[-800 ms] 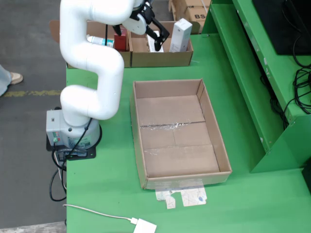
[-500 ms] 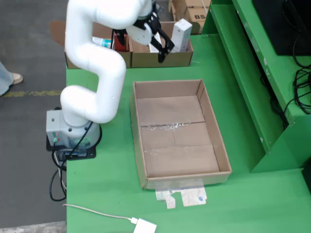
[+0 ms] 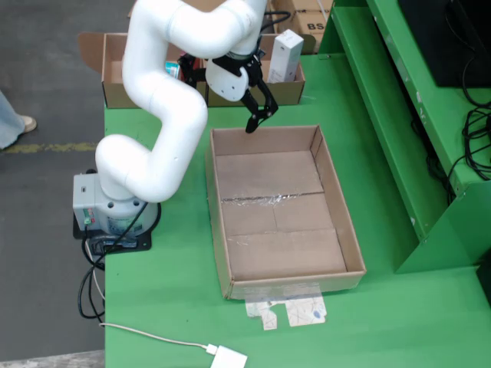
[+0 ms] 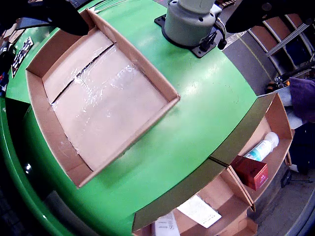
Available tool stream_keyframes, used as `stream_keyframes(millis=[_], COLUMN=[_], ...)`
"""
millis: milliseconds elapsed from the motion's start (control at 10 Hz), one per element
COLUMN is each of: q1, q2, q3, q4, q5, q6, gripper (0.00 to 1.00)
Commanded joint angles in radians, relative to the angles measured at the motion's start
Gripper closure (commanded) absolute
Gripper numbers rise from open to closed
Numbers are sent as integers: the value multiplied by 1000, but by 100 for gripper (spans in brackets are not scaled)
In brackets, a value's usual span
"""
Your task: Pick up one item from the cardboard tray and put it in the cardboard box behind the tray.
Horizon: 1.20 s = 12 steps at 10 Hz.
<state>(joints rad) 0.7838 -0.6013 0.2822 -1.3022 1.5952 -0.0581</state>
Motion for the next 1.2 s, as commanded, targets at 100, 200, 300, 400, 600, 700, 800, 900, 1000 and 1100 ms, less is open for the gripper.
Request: stream_keyframes(millis=[100, 200, 300, 400, 600, 700, 800, 900, 1000, 1100], q1=[-797, -797, -797, -935, -998, -998, -1229, -1229, -1229, -1229], q2=[-84, -84, -84, -119, -135, -135, -166, -166, -166, -166], q3=[600, 600, 600, 605, 599, 599, 513, 513, 513, 513], q4=[-197, -197, -197, -179, -161, -161, -80, -80, -80, -80], q5=[137, 137, 137, 179, 194, 194, 258, 258, 258, 258], q6=[-436, -436, -436, -523, -560, -560, -701, -701, -701, -701], gripper=[0, 0, 0, 0, 0, 0, 0, 0, 0, 0])
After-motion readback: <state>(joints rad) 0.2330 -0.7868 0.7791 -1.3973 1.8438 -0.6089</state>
